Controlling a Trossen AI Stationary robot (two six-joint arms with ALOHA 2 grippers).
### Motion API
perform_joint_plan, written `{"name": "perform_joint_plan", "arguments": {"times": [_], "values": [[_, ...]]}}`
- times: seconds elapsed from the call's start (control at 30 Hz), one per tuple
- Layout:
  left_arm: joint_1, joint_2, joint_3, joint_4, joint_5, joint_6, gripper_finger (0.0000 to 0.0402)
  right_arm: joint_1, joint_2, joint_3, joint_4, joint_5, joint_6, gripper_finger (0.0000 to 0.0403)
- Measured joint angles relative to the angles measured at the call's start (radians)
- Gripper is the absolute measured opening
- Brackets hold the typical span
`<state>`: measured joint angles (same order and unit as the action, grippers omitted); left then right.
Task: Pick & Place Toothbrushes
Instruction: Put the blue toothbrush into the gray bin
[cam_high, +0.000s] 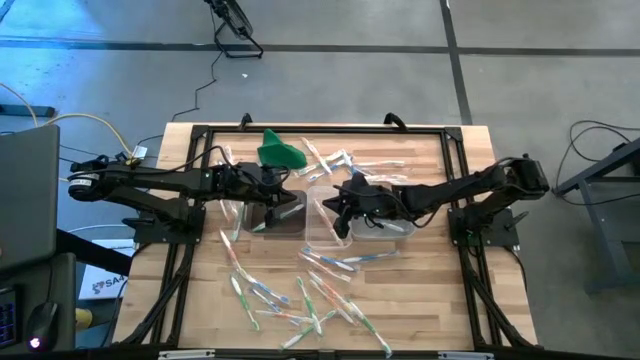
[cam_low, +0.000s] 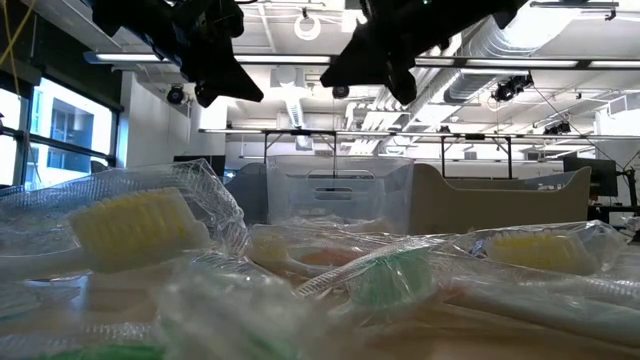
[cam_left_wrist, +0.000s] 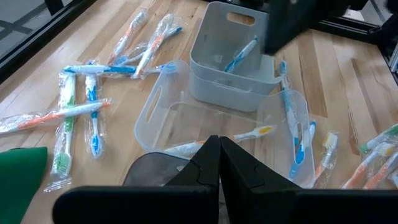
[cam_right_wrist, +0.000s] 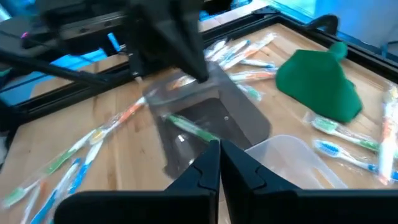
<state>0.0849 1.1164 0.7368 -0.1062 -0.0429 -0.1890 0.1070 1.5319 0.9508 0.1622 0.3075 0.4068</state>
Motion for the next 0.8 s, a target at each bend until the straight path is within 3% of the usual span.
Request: {"name": "perform_joint_plan", "arguments": {"times": [0.27, 0.53, 0.8], "values": [[0.0, 0.0, 0.0, 0.048, 0.009, 0.0, 0.0001, 0.079, -0.031, 0.0, 0.016, 0.012, -0.098, 0.0004], [-0.001, -0.002, 0.0, 0.044, 0.136, 0.0, 0.0001, 0.157, -0.075, 0.0, -0.023, 0.008, -0.12, 0.0004], [0.0, -0.002, 0.0, 0.051, 0.136, -0.001, 0.0001, 0.212, -0.119, 0.0, -0.091, 0.007, -0.122, 0.0004]]}}
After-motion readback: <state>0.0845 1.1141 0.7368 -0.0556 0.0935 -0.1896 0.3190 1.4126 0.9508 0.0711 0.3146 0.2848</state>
